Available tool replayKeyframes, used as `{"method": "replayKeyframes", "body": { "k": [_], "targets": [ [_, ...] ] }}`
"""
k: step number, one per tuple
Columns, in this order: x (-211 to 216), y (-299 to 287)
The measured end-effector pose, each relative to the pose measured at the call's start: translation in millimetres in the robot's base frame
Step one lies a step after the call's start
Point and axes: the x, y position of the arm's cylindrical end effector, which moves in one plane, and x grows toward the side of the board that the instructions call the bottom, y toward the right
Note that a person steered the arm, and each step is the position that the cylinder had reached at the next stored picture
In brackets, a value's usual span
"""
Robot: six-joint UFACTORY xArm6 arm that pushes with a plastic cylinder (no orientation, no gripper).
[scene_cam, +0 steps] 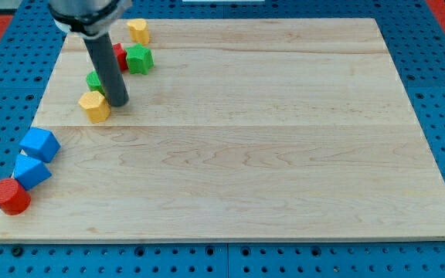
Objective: Move the blue cube towards the center left of the board
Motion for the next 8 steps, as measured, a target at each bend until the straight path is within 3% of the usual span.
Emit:
{"method": "replayKeyframes", "body": {
  "k": [1,2,3,6,7,8],
  "targets": [
    [67.5,48.3],
    [148.0,20.6],
    [131.1,-36.2],
    [91.2,-65.2],
    [60.6,-57.4],
    [17.3,-87.7]
  ]
}}
